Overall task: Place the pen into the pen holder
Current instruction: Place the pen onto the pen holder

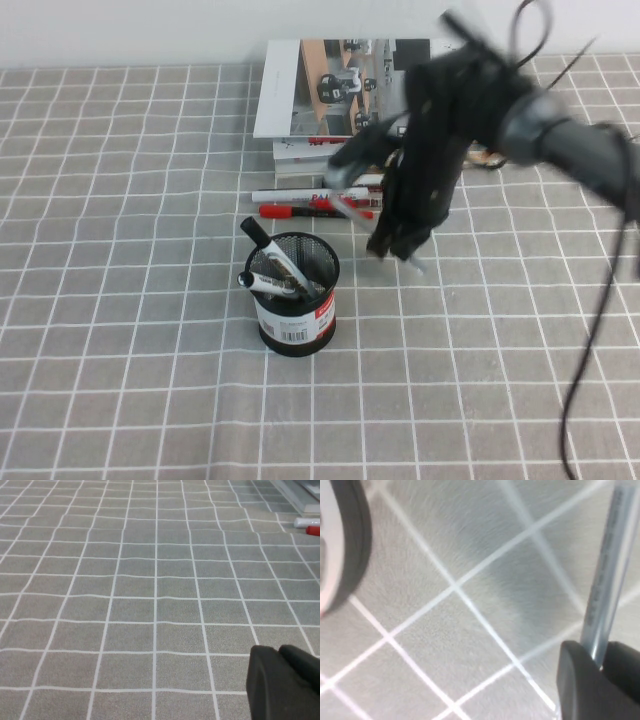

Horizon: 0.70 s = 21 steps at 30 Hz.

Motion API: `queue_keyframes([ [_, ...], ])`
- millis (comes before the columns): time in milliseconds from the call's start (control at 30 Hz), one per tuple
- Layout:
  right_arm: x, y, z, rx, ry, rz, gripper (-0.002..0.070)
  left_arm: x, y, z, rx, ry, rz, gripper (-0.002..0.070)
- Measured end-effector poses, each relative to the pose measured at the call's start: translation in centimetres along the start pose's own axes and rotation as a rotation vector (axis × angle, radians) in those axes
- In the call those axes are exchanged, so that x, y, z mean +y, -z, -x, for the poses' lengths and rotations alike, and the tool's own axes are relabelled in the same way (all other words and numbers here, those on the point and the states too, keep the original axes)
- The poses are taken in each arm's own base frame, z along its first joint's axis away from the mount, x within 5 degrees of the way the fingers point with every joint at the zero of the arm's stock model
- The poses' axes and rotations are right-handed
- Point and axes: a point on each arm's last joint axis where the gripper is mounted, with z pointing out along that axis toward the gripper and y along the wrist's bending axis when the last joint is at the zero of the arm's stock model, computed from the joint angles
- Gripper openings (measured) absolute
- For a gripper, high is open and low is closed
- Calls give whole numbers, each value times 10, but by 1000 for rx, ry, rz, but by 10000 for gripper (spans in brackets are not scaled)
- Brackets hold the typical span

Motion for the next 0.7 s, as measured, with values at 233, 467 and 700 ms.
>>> queue_keyframes([
  [233,-15,61,-24,-213,-176,105,32,0,0,0,0,0,0,-3],
  [467,17,84,-69,-575,-255,50,32,0,0,0,0,0,0,-3],
  [700,72,110,-106,-963,-322,-59,32,0,0,0,0,0,0,-3],
])
